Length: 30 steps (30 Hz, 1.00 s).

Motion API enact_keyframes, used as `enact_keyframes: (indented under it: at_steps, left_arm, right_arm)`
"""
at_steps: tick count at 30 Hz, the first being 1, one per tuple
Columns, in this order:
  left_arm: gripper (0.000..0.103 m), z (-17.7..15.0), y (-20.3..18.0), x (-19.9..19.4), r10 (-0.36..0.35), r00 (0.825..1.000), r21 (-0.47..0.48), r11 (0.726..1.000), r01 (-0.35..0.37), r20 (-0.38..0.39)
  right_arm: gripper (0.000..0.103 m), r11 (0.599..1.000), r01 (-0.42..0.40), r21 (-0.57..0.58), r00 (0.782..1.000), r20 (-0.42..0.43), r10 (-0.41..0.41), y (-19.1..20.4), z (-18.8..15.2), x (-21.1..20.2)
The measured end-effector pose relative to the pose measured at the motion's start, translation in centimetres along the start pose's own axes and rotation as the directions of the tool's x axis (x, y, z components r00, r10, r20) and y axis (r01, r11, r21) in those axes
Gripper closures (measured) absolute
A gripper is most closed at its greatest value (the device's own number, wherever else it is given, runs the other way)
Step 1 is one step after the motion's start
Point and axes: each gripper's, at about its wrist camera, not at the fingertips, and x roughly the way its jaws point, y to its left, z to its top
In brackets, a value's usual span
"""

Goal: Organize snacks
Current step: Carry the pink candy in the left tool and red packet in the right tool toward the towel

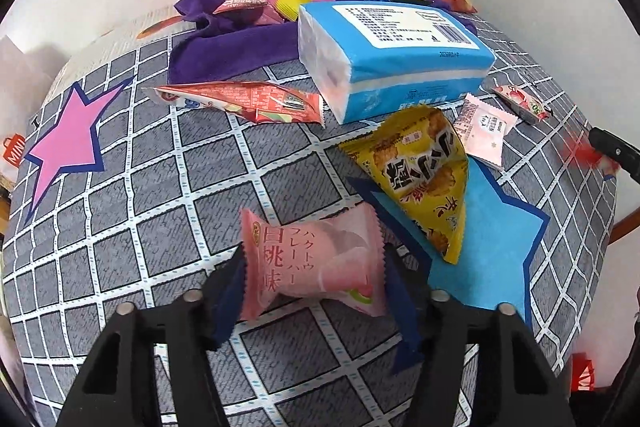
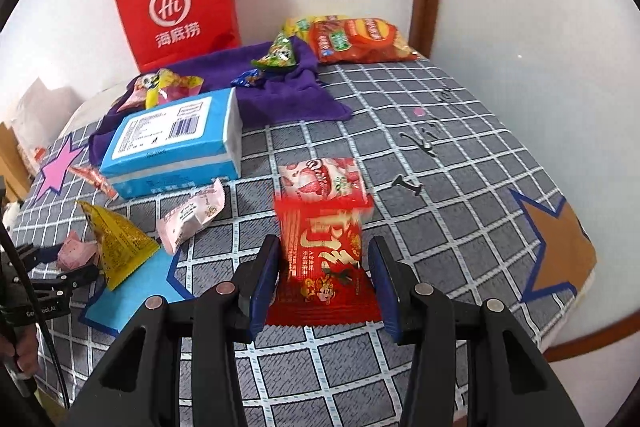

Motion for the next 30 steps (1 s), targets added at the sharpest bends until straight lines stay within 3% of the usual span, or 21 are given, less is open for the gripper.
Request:
enact_keyframes:
  at_steps: [1, 6, 11, 14, 17, 22, 26, 28, 29, 30]
  left_arm:
    - [0.053, 0.1, 0.2, -0.1, -0.006, 1.000, -0.006, 1.000, 0.006, -0.001]
    - [0.055, 0.2, 0.8, -0.4, -0.060, 0.998, -0.008, 0.998, 0.060, -0.005]
    - [0.055, 0.1, 1.1, -0.4, -0.076, 0.997, -0.004, 0.997, 0.076, -0.007]
    - [0.055, 0.0, 1.6, -0.6, -0.083, 0.996, -0.020, 0.996, 0.083, -0.005]
    - [0.055, 0.1, 2.1, -0.6, -0.089, 0.996, -0.045, 0.995, 0.089, 0.001]
    - [0.055, 0.1, 2.6, -0.8, -0.097, 0.995, -0.095, 0.991, 0.097, 0.006]
    - [0.055, 0.2, 2.8, -1.7, -0.089, 0.996, -0.123, 0.988, 0.091, 0.025]
    - [0.055, 0.3, 2.9, -2.3, -0.082, 0.996, -0.130, 0.988, 0.086, 0.039]
    - [0.055, 0.3, 3.0, -2.7, -0.079, 0.996, -0.133, 0.988, 0.084, 0.046]
    - [0.055, 0.5, 2.9, -3.1, -0.074, 0.996, -0.135, 0.988, 0.081, 0.056]
  right_arm:
    - [0.065, 1.000, -0.002, 0.011, 1.000, 0.001, 0.002, 0.0, 0.0, -0.2]
    - [0.073, 0.999, -0.004, 0.053, 1.000, 0.021, 0.003, 0.1, -0.2, -1.5]
    - [0.073, 0.995, 0.004, 0.096, 1.000, -0.022, -0.002, -0.7, -1.1, 0.1]
    - [0.068, 0.991, -0.004, 0.137, 0.999, -0.046, 0.011, -1.8, -2.4, 0.1]
    - [0.047, 0.994, -0.013, 0.111, 0.997, -0.074, 0.022, -1.8, -4.0, 0.2]
    - [0.047, 0.999, 0.003, 0.052, 0.992, -0.127, 0.004, -1.0, -6.0, 1.4]
    - [0.048, 1.000, 0.012, 0.027, 0.989, -0.151, -0.008, -0.5, -7.1, 2.6]
    - [0.056, 1.000, 0.010, 0.019, 0.992, -0.128, -0.007, -0.4, -7.4, 2.4]
    - [0.065, 1.000, 0.006, 0.018, 0.993, -0.118, -0.003, -0.4, -7.4, 2.3]
    - [0.065, 1.000, 0.000, 0.017, 0.993, -0.119, 0.002, -0.5, -7.2, 2.3]
